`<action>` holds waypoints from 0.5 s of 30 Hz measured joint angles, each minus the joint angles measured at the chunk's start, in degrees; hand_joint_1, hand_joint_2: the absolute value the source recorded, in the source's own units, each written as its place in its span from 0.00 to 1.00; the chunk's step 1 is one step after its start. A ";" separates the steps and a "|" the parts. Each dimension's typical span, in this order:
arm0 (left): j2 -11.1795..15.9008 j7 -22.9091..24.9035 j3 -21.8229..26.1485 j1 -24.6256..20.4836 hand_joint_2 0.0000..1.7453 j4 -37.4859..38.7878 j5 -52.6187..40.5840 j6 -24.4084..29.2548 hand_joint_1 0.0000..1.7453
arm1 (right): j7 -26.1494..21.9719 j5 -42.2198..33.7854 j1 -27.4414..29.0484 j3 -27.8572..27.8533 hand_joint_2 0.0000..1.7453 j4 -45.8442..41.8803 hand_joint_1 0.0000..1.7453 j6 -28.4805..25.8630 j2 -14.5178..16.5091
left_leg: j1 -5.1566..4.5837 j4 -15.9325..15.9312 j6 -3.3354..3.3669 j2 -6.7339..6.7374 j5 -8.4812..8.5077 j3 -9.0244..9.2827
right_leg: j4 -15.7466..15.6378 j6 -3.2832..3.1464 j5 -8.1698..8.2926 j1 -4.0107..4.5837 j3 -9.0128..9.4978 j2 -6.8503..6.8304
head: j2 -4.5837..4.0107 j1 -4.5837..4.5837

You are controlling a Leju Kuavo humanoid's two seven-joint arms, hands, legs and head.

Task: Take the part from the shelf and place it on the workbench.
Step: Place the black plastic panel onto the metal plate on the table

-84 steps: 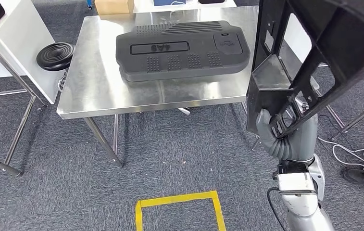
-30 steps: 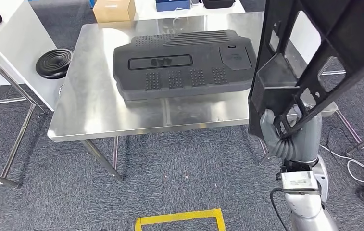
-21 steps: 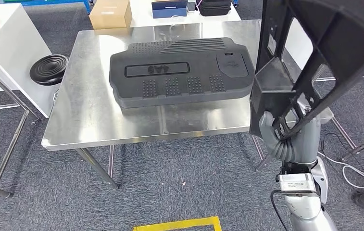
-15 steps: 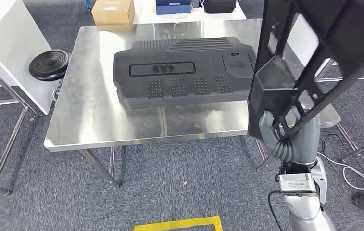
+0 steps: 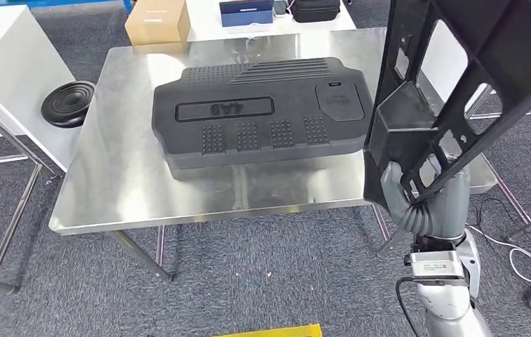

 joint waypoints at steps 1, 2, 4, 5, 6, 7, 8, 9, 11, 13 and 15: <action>-0.01 -0.01 0.00 0.01 1.00 0.01 0.00 0.00 0.00 | -0.01 0.01 -0.01 0.00 1.00 0.01 1.00 0.02 0.01 | -0.01 4.14 -0.08 0.08 -1.53 -2.21 | 0.01 -0.41 -0.38 0.15 0.48 -0.05 | 0.00 -0.06; -0.02 -0.01 0.00 0.07 1.00 0.01 0.00 0.00 0.00 | -0.01 0.02 0.01 0.00 1.00 0.03 1.00 0.04 0.04 | -0.01 8.14 -0.11 0.10 -2.75 -4.63 | 0.01 -0.69 -0.73 0.31 0.92 -0.07 | 0.00 -0.08; -0.03 -0.01 0.00 0.22 1.00 0.02 0.00 0.00 0.00 | -0.01 0.07 0.04 0.00 1.00 0.07 1.00 0.09 0.11 | -0.02 11.56 0.07 0.10 -2.29 -7.61 | 0.02 -0.87 -1.56 0.60 1.96 0.06 | 0.00 -0.09; -0.03 -0.01 0.00 0.28 1.00 0.02 0.00 0.00 0.00 | -0.01 0.08 0.05 0.00 1.00 0.08 1.00 0.10 0.15 | -0.06 9.82 0.33 0.10 -0.30 -7.42 | 0.02 -0.83 -2.01 0.70 2.63 0.19 | 0.00 -0.10; -0.03 -0.01 0.00 0.30 1.00 0.02 0.00 0.00 0.00 | -0.01 0.09 0.04 0.00 1.00 0.08 1.00 0.11 0.18 | -0.13 6.17 0.70 0.10 2.49 -6.23 | 0.01 -0.72 -2.54 0.76 3.42 0.30 | 0.00 -0.10; -0.01 -0.01 0.00 0.31 1.00 0.02 0.00 0.00 0.00 | -0.01 0.09 0.04 0.00 1.00 0.09 1.00 0.11 0.20 | -0.30 2.32 1.08 0.08 4.70 -4.67 | -0.03 -0.53 -3.09 0.85 4.04 0.36 | 0.00 -0.05; 0.02 -0.02 0.00 0.30 1.00 0.02 -0.01 0.00 0.00 | -0.02 0.08 -0.02 0.00 1.00 0.11 1.00 0.11 0.21 | -0.51 -1.11 1.41 0.08 5.99 -3.03 | -0.05 -0.25 -3.60 0.99 4.55 0.40 | 0.00 -0.04; 0.04 -0.02 0.00 0.24 1.00 0.02 -0.01 0.00 0.00 | -0.03 0.08 -0.08 -0.01 1.00 0.13 1.00 0.11 0.21 | -0.75 -3.28 1.68 0.08 6.41 -1.88 | -0.19 0.07 -3.98 1.07 4.89 0.38 | 0.00 -0.04; 0.05 -0.05 0.00 0.10 1.00 0.02 -0.02 0.00 0.00 | -0.05 0.09 -0.14 -0.01 1.00 0.15 1.00 0.12 0.24 | -1.09 -4.63 2.08 0.07 5.69 -0.96 | -0.30 0.78 -4.10 1.18 5.40 0.34 | 0.00 -0.08; 0.00 -0.07 0.00 0.07 1.00 0.02 -0.03 0.00 0.00 | -0.05 0.10 -0.11 -0.01 1.00 0.16 1.00 0.13 0.26 | -0.90 -5.26 2.62 -0.09 5.54 -0.28 | 0.52 1.21 -4.24 1.13 5.13 0.24 | 0.00 -0.05; -0.03 -0.08 0.00 0.06 1.00 0.02 -0.04 0.01 0.00 | -0.06 0.07 -0.25 -0.02 1.00 0.17 1.00 0.13 0.22 | -0.63 -5.74 3.16 -0.24 5.28 0.60 | 4.82 1.32 -5.23 1.09 2.39 0.17 | 0.00 0.09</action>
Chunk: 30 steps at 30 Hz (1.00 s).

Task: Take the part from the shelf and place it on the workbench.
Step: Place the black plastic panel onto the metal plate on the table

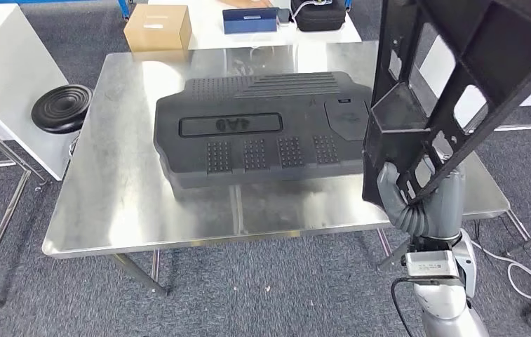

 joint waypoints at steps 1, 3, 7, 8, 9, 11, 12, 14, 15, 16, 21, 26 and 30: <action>0.01 0.00 0.00 -0.02 1.00 0.00 0.00 0.00 0.00 | -0.01 -0.01 -0.02 0.00 1.00 0.01 1.00 0.01 -0.01 | -0.02 -0.06 0.21 -0.03 -0.25 0.25 | 3.50 0.00 -0.82 -0.05 -2.26 -0.02 | 0.00 0.08; -0.01 0.00 0.01 -0.03 1.00 0.00 0.00 -0.01 0.00 | -0.01 0.01 0.05 0.01 1.00 0.09 1.00 0.05 -0.02 | -0.02 -0.06 0.36 -0.12 -0.90 0.76 | 9.49 0.13 -2.51 -0.20 -7.22 -0.03 | 0.01 0.15; -0.08 0.00 0.01 0.08 1.00 0.00 -0.01 -0.04 0.00 | 0.01 0.17 0.09 0.02 1.00 0.25 1.00 0.33 -0.01 | 0.16 -0.07 -0.14 -0.37 -2.83 2.95 | 1.94 2.51 3.32 -0.78 -7.63 -0.32 | 0.00 0.22; -0.09 0.00 0.01 0.07 1.00 0.00 -0.02 -0.05 0.00 | 0.01 0.32 0.05 0.02 1.00 0.32 1.00 0.38 -0.01 | 0.13 -0.07 -0.45 -0.41 -3.40 3.55 | -1.52 2.63 5.29 -0.81 -6.63 -0.54 | 0.00 0.25; -0.09 0.01 0.01 0.02 1.00 0.00 -0.04 -0.05 0.00 | 0.03 0.63 -0.04 0.03 1.00 0.40 1.00 0.40 -0.02 | 0.07 -0.13 -0.82 -0.41 -3.89 3.92 | -3.85 2.22 6.56 -0.68 -5.73 -0.72 | 0.00 0.30; -0.07 0.03 0.01 -0.07 1.00 0.00 -0.14 -0.05 0.00 | 0.10 1.35 -0.20 0.04 1.00 0.58 1.00 0.44 -0.03 | -0.08 -0.14 -1.53 -0.36 -4.39 4.59 | -4.92 0.41 6.86 -0.39 -5.10 -0.83 | 0.00 0.32; -0.06 0.04 0.01 -0.13 1.00 -0.01 -0.20 -0.05 0.00 | 0.16 1.66 -0.29 0.04 1.00 0.66 1.00 0.46 -0.03 | -0.05 0.03 -1.83 -0.30 -4.47 4.69 | -4.94 -0.18 6.99 -0.44 -4.69 -0.72 | 0.00 0.27; -0.05 0.07 0.00 -0.24 1.00 -0.02 -0.35 -0.08 0.00 | 0.25 2.44 -0.53 0.05 1.00 0.81 1.00 0.45 -0.02 | 0.04 2.65 -2.24 -0.07 -4.49 3.61 | -5.05 -0.99 6.81 -0.73 -3.79 -0.60 | 0.00 0.16; -0.05 0.09 0.00 -0.31 1.00 -0.02 -0.40 -0.09 0.00 | 0.31 3.22 -0.72 0.05 1.00 0.93 1.00 0.42 -0.02 | 0.09 5.46 -2.42 0.06 -4.79 2.01 | -5.10 -1.36 6.54 -0.83 -3.23 -0.57 | 0.00 0.06; -0.05 0.14 0.00 -0.36 1.00 -0.02 -0.47 -0.13 0.00 | 0.41 4.35 -1.00 0.07 1.00 1.10 1.00 0.34 -0.02 | 0.10 9.02 -2.58 0.19 -5.59 -0.24 | -5.13 -1.74 6.20 -0.80 -2.78 -0.59 | 0.00 0.03; -0.09 0.80 -0.02 -0.43 1.00 0.00 -1.08 -0.55 0.00 | 1.59 14.94 -3.32 1.48 1.00 4.03 1.00 -0.80 -0.03 | 0.09 13.22 -2.60 0.29 -7.04 -6.77 | -5.13 -2.23 4.29 -0.49 -0.32 -0.18 | 0.00 -0.10; 0.00 1.73 -0.07 -1.25 1.00 -0.02 -1.68 -1.24 0.00 | 3.74 27.49 -9.08 5.76 1.00 10.92 1.00 -1.80 0.37 | -0.48 0.84 -0.88 0.34 0.60 -3.01 | -5.03 -0.95 2.89 0.07 1.55 0.35 | 0.00 -0.08; -0.15 2.03 -0.25 -1.99 1.00 -0.04 -1.98 -1.51 0.00 | 4.78 31.37 -13.38 9.45 1.00 16.77 1.00 -1.61 0.90 | -0.16 0.16 0.50 0.10 1.21 -0.88 | -1.13 0.12 1.95 0.07 0.08 0.10 | 0.00 0.04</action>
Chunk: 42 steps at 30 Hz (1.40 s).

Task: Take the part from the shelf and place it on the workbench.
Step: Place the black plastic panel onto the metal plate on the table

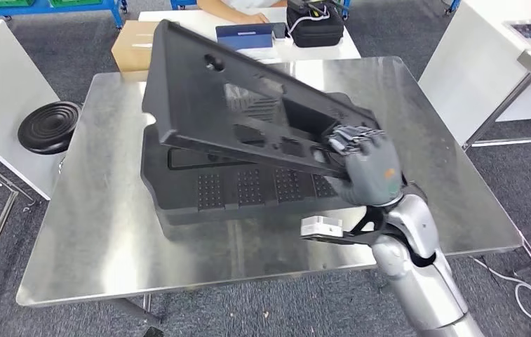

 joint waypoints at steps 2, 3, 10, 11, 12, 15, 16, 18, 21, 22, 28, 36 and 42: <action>-0.01 0.06 -0.05 -0.28 1.00 -0.02 -0.04 -0.07 0.00 | 0.11 0.34 -1.27 1.00 1.00 1.89 1.00 0.02 0.19 | 0.06 -0.06 0.22 -0.24 -0.19 0.21 | 7.05 0.02 -2.07 -0.14 -4.39 -0.13 | 0.00 0.08; -0.01 0.10 -0.05 -0.35 1.00 -0.02 -0.06 -0.08 0.00 | 0.14 0.39 -1.60 1.38 1.00 2.65 1.00 0.02 0.23 | 0.07 -0.06 0.28 -0.37 -0.41 0.29 | 10.54 0.04 -3.23 -0.20 -6.91 -0.13 | 0.00 0.10; -0.17 0.27 -0.10 -0.42 1.00 -0.02 -0.34 -0.31 0.00 | 0.94 2.73 -3.18 3.34 1.00 6.00 1.00 -0.15 0.34 | -0.12 -0.17 -0.84 -0.84 -2.75 2.43 | -3.62 0.87 4.55 -0.05 -5.01 -0.57 | 0.00 0.11; -0.19 0.35 -0.13 -0.47 1.00 -0.02 -0.40 -0.34 0.00 | 1.44 4.31 -3.62 3.83 1.00 6.63 1.00 -0.25 0.40 | -0.22 -0.04 -1.18 -0.78 -2.87 2.54 | -4.46 -0.01 4.68 0.08 -4.66 -0.57 | 0.00 0.07; -0.19 0.48 -0.22 -0.53 1.00 -0.02 -0.51 -0.37 0.00 | 2.03 6.22 -4.07 4.44 1.00 7.52 1.00 -0.38 0.45 | -0.24 0.01 -1.48 -0.71 -2.95 2.69 | -4.58 -0.85 4.57 0.13 -4.27 -0.49 | 0.00 0.07; -0.22 0.90 -0.81 -0.84 1.00 -0.04 -0.92 -0.45 0.00 | 4.51 12.90 -5.70 6.70 1.00 11.43 1.00 -1.90 0.69 | -0.06 2.91 -2.26 -0.29 -3.86 1.73 | -4.85 -2.12 4.90 -0.31 -2.68 -0.34 | 0.00 -0.02; -0.24 1.06 -1.03 -1.00 1.00 -0.04 -0.99 -0.47 0.00 | 5.61 15.42 -6.47 7.53 1.00 13.12 1.00 -3.08 0.82 | 0.04 5.77 -2.52 -0.16 -4.83 0.11 | -4.88 -2.44 4.74 -0.40 -2.26 -0.34 | 0.00 -0.11; -0.30 1.39 -1.37 -1.23 1.00 -0.04 -1.03 -0.49 0.00 | 7.78 20.55 -8.12 9.29 1.00 17.25 1.00 -6.01 1.08 | 0.17 12.95 -3.02 -0.03 -7.47 -4.49 | -4.86 -2.86 4.30 -0.32 -1.71 -0.33 | 0.00 -0.27; -0.39 1.79 -1.60 -1.31 1.00 -0.04 -1.03 -0.45 0.00 | 9.37 25.15 -10.07 11.07 1.00 24.25 1.00 -9.38 1.20 | 0.40 14.16 -3.25 0.03 -6.54 -7.66 | -4.83 -2.68 3.51 -0.28 -0.73 -0.24 | 0.00 -0.30; -0.41 1.87 -1.68 -1.35 1.00 -0.04 -1.01 -0.42 0.00 | 9.29 25.58 -10.77 11.36 1.00 26.70 1.00 -10.31 1.19 | 0.49 10.67 -3.17 0.07 -3.91 -6.67 | -4.82 -2.50 3.19 -0.29 -0.27 -0.21 | 0.00 -0.30; -0.49 2.31 -2.61 -1.65 1.00 -0.04 -1.02 -0.44 0.00 | 4.78 23.15 -15.07 11.82 1.00 40.57 1.00 -16.36 0.58 | 0.17 0.08 -2.14 0.14 1.77 -2.52 | -4.66 -1.19 1.90 0.12 0.23 -0.27 | 0.01 -0.26; -0.54 2.39 -2.99 -1.80 1.00 -0.04 -1.06 -0.46 0.00 | 3.89 22.93 -17.60 12.04 1.00 48.43 1.00 -17.07 0.35 | 0.00 0.03 -1.83 -0.25 1.83 -2.76 | -5.69 -1.20 1.84 -0.06 0.68 -0.68 | 0.00 -0.25; -0.49 2.82 -3.79 -1.82 1.00 -0.04 -1.49 -0.55 0.00 | 2.35 24.59 -19.31 12.51 1.00 53.03 1.00 -18.03 0.24 | -0.06 0.03 -1.64 -0.23 1.80 -2.69 | -5.79 -0.89 1.98 -0.04 0.69 -0.69 | 0.00 -0.28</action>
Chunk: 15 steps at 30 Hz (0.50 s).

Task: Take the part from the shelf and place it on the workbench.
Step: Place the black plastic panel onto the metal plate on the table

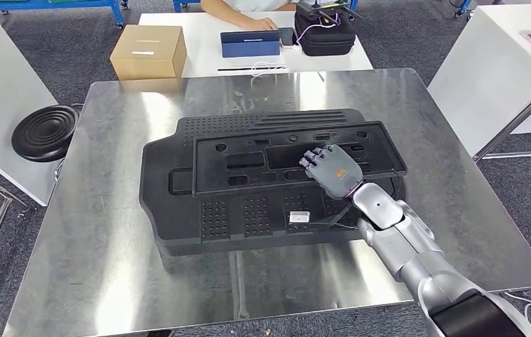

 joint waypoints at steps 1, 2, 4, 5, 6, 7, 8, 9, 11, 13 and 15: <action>0.02 0.00 -0.11 0.00 1.00 0.00 -0.01 -0.01 0.00 | -0.47 -0.22 -0.33 0.07 1.00 0.96 1.00 -0.26 -0.07 | 0.02 0.00 0.02 0.01 0.01 0.02 | 0.00 0.03 0.01 0.01 0.01 0.00 | 0.00 -0.01; 0.03 -0.01 -0.16 0.00 1.00 0.00 -0.02 -0.01 0.00 | -0.94 -0.57 -0.60 0.11 1.00 1.93 1.00 -0.51 -0.14 | 0.04 0.00 0.03 0.04 0.02 0.04 | 0.00 0.05 0.03 0.04 0.02 0.00 | 0.00 -0.01; 0.07 -0.02 -0.21 0.00 1.00 0.00 -0.02 -0.02 0.00 | -1.58 -1.24 -0.90 0.09 1.00 3.66 1.00 -0.83 -0.21 | 0.10 0.00 0.03 0.10 0.03 0.09 | 0.01 0.07 0.05 0.12 0.06 0.01 | 0.01 -0.01; 0.09 -0.03 -0.25 -0.01 1.00 0.00 -0.02 -0.04 0.00 | -1.73 -1.36 -0.96 0.02 1.00 4.47 1.00 -0.92 -0.22 | 0.12 0.00 0.03 0.13 0.03 0.12 | 0.01 0.08 0.05 0.16 0.08 0.02 | 0.01 -0.01; 0.10 -0.04 -0.32 -0.02 1.00 0.00 -0.03 -0.08 0.00 | -1.77 -1.31 -0.93 -0.12 1.00 5.10 1.00 -0.94 -0.23 | 0.15 -0.01 0.03 0.14 0.03 0.15 | 0.01 0.08 0.05 0.19 0.10 0.02 | 0.01 -0.01; 0.12 -0.05 -0.40 -0.03 1.00 0.00 -0.05 -0.12 0.00 | -1.76 -1.15 -0.85 -0.28 0.75 5.62 0.75 -0.95 -0.23 | 0.18 -0.01 0.03 0.15 0.03 0.16 | 0.02 0.08 0.05 0.23 0.10 0.02 | 0.00 -0.01; 0.14 -0.05 -0.48 -0.04 1.00 0.00 -0.08 -0.17 0.00 | -1.76 -0.94 -0.75 -0.45 0.50 6.00 0.50 -0.96 -0.21 | 0.20 -0.01 0.03 0.15 0.03 0.16 | 0.02 0.08 0.05 0.26 0.11 0.02 | 0.00 -0.02; 0.16 -0.04 -0.55 -0.04 1.00 0.00 -0.10 -0.20 0.00 | -1.75 -0.70 -0.64 -0.60 0.25 6.30 0.25 -0.96 -0.19 | 0.22 -0.02 0.02 0.16 0.03 0.16 | 0.03 0.08 0.05 0.29 0.11 0.02 | 0.00 -0.02; 0.19 0.15 -0.62 -0.05 1.00 0.00 -0.13 -0.06 0.00 | -1.75 -0.30 -0.49 -0.83 0.00 6.80 0.00 -1.00 -0.05 | 0.25 -0.02 0.02 0.18 0.03 0.16 | 0.03 0.08 0.05 0.34 0.10 0.02 | 0.00 -0.02; 0.21 0.83 -0.68 -0.05 1.00 0.00 -0.19 0.36 0.00 | -1.88 -0.21 -0.42 -1.14 0.00 7.17 0.00 -1.17 0.22 | 0.27 -0.03 0.02 0.19 0.03 0.16 | 0.04 0.07 0.05 0.35 0.09 0.03 | 0.00 -0.02; 0.25 1.51 -0.81 -0.06 0.50 -0.01 -0.22 1.03 0.00 | -2.10 -0.40 -0.42 -1.61 0.00 7.53 0.00 -1.40 0.60 | 0.28 -0.04 0.01 0.19 0.03 0.16 | 0.03 0.07 0.05 0.35 0.08 0.03 | 0.00 -0.02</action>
